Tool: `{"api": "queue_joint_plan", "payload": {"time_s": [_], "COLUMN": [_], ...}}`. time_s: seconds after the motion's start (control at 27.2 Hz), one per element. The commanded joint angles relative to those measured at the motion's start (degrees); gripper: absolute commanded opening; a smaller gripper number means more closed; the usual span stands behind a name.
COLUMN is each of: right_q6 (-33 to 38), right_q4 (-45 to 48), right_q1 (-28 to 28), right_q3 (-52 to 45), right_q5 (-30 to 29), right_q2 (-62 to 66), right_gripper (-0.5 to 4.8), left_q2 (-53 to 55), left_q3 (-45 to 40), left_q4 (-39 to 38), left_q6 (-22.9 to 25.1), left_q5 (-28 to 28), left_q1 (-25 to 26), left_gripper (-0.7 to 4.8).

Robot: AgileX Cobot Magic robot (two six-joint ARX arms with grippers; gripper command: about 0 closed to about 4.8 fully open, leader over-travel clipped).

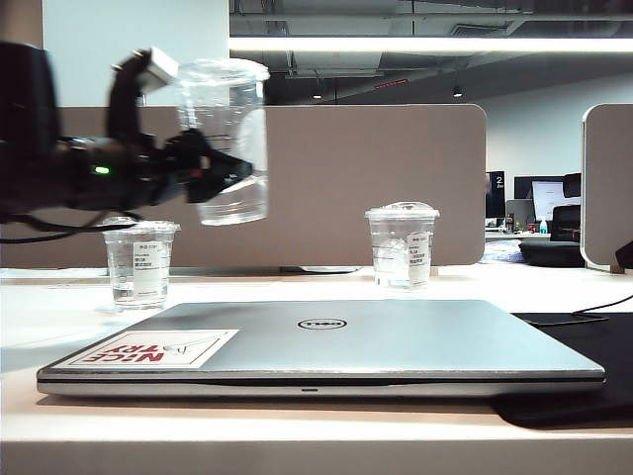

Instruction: Pick up the coffee cup on the middle and place it on the left side of the laptop.

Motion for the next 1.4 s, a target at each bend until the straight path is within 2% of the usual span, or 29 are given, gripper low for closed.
{"api": "queue_joint_plan", "payload": {"time_s": [0.04,0.15,0.29,0.44,0.66,0.88,0.95,1.21,1.4], "right_q6": [0.1,0.1,0.1,0.1,0.1,0.1,0.1,0.1,0.1], "right_q4": [1.0,1.0,1.0,1.0,1.0,1.0,1.0,1.0,1.0], "right_q1": [0.0,0.0,0.0,0.0,0.0,0.0,0.0,0.0,0.0], "right_q3": [-0.2,-0.2,-0.2,-0.2,-0.2,-0.2,-0.2,-0.2,-0.2], "right_q5": [0.0,0.0,0.0,0.0,0.0,0.0,0.0,0.0,0.0], "right_q2": [0.0,0.0,0.0,0.0,0.0,0.0,0.0,0.0,0.0], "right_gripper": [-0.05,-0.05,-0.05,-0.05,-0.05,-0.05,-0.05,-0.05,-0.05], "left_q2": [-7.5,-11.2,-13.0,-13.0,-9.8,-0.8,-0.5,-0.5,-2.0], "left_q3": [-9.0,-14.8,-20.9,-24.2,-24.0,-20.8,-20.5,-21.3,-23.8], "left_q4": [1.7,1.7,2.5,2.7,2.5,2.9,2.9,2.8,2.8], "left_q6": [3.0,3.2,1.1,0.7,1.8,0.2,0.4,0.7,0.7], "left_q5": [-8.9,-14.1,-14.5,-14.5,-18.6,-15.1,-15.1,-15.1,-15.1], "left_q1": [0.1,1.3,4.8,8.3,9.3,10.2,10.2,10.3,10.3], "left_gripper": [3.34,3.34,3.29,3.0,3.0,3.06,3.15,4.33,4.79]}}
